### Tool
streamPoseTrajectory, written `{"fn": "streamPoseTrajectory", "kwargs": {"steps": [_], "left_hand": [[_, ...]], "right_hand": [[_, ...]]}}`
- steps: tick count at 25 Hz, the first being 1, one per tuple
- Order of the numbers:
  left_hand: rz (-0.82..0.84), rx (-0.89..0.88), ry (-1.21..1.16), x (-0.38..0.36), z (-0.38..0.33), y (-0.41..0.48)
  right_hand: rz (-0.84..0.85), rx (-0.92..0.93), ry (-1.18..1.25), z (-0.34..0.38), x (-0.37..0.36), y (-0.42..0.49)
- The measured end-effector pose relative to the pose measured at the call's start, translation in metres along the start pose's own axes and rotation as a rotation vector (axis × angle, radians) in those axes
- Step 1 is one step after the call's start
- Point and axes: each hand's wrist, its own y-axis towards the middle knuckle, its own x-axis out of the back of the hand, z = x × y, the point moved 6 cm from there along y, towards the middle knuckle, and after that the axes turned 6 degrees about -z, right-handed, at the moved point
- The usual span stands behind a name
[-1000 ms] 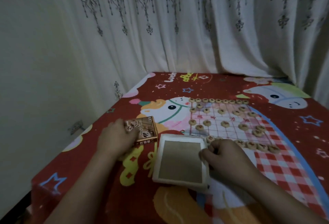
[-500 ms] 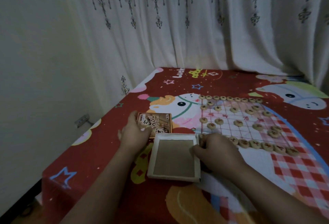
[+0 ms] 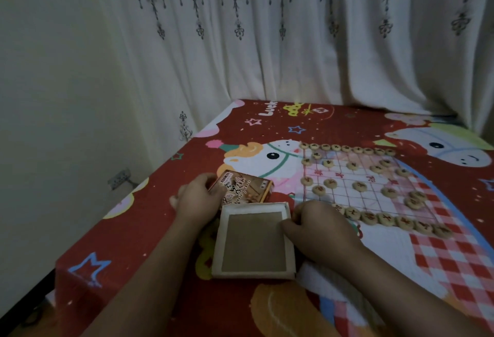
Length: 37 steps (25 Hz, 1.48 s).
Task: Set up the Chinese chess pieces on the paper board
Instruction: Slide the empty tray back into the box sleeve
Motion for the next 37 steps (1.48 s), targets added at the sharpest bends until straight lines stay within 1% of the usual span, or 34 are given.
{"fn": "streamPoseTrajectory", "kwargs": {"steps": [3, 6, 10, 13, 16, 17, 18, 20, 22, 24, 27, 30, 34, 37], "left_hand": [[-0.073, 0.026, 0.020, 0.010, 0.017, 0.017], [-0.129, 0.045, 0.023, 0.020, 0.052, 0.045], [-0.153, 0.082, -0.053, 0.037, 0.095, 0.072], [-0.158, 0.093, -0.094, 0.039, 0.101, 0.069], [-0.192, 0.005, -0.059, 0.041, 0.092, 0.060], [-0.193, -0.037, -0.060, 0.043, 0.086, 0.057], [-0.154, -0.081, -0.066, 0.044, 0.078, 0.053], [0.021, -0.227, 0.008, 0.039, 0.057, 0.040], [0.185, -0.387, 0.173, 0.029, 0.038, 0.026], [0.248, -0.444, 0.249, 0.021, 0.032, 0.022], [0.238, -0.425, 0.302, 0.016, 0.031, 0.026], [0.226, -0.409, 0.326, 0.010, 0.028, 0.030], [0.197, -0.420, 0.352, 0.008, 0.019, 0.030], [0.081, -0.500, 0.253, 0.014, -0.004, 0.023]], "right_hand": [[0.010, -0.027, 0.029, 0.001, 0.002, 0.010], [-0.014, -0.094, 0.049, -0.002, 0.003, 0.035], [-0.054, -0.211, 0.091, -0.004, 0.000, 0.086], [-0.091, -0.288, 0.187, -0.004, -0.006, 0.137], [-0.117, -0.365, 0.347, 0.004, -0.024, 0.181], [-0.110, -0.374, 0.358, 0.010, -0.032, 0.192], [-0.096, -0.376, 0.349, 0.016, -0.041, 0.200], [-0.078, -0.369, 0.325, 0.028, -0.057, 0.213], [-0.045, -0.352, 0.316, 0.038, -0.071, 0.223], [0.013, -0.306, 0.280, 0.046, -0.082, 0.228], [0.037, -0.238, 0.284, 0.050, -0.089, 0.227], [-0.025, -0.206, 0.288, 0.043, -0.075, 0.218], [-0.133, -0.114, 0.286, 0.017, -0.025, 0.178], [-0.231, -0.041, 0.296, -0.013, 0.020, 0.132]]}}
